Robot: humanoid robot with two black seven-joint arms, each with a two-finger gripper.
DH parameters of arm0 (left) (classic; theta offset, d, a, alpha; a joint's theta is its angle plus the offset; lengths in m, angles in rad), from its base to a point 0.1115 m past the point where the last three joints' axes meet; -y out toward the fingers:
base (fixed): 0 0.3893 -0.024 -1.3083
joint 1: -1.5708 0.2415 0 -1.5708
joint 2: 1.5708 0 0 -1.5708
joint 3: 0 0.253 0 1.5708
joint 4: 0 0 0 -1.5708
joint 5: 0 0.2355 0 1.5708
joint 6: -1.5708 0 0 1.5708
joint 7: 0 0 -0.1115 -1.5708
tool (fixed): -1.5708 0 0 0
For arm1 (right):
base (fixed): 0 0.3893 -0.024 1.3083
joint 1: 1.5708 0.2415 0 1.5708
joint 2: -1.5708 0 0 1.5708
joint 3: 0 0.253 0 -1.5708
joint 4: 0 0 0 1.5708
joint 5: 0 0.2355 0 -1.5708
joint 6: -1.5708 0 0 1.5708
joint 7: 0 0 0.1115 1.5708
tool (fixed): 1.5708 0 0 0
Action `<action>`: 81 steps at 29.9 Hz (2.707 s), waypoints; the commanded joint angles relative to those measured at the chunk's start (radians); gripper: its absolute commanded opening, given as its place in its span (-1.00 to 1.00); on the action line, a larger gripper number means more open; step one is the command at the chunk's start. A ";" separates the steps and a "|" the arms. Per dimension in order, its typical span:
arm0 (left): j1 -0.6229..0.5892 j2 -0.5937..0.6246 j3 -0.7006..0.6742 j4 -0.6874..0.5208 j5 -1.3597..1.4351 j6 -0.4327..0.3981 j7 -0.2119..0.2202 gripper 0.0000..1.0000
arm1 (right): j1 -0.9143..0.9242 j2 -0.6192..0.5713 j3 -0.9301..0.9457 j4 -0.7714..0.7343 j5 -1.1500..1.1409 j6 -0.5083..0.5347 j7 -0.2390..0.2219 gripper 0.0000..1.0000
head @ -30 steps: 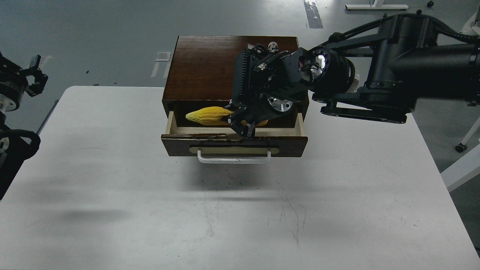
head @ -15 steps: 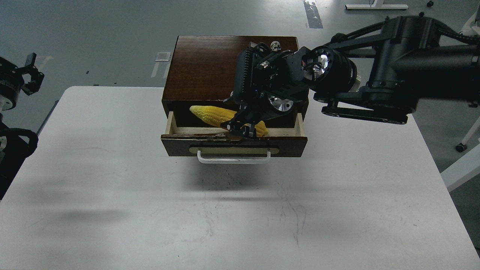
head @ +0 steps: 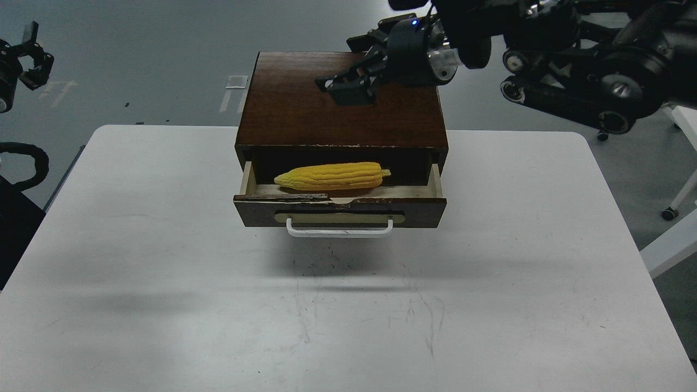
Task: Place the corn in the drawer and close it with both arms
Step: 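Release the corn and withdraw the right gripper up and away, then bring the left gripper to the front of the open drawer, then push the drawer front toward the box with the left gripper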
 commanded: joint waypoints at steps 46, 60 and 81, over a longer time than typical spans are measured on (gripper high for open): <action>-0.115 0.086 0.286 -1.321 2.085 0.000 -0.074 -1.00 | -0.871 -0.230 0.707 -0.446 1.476 0.292 0.034 1.00; -0.147 0.028 0.415 -1.283 2.347 0.000 -0.071 -1.00 | -0.916 -0.087 0.915 -0.623 1.495 0.324 0.033 1.00; -0.167 -0.025 0.453 -1.175 2.347 0.000 -0.063 -1.00 | -0.938 -0.089 0.921 -0.650 1.495 0.324 0.034 1.00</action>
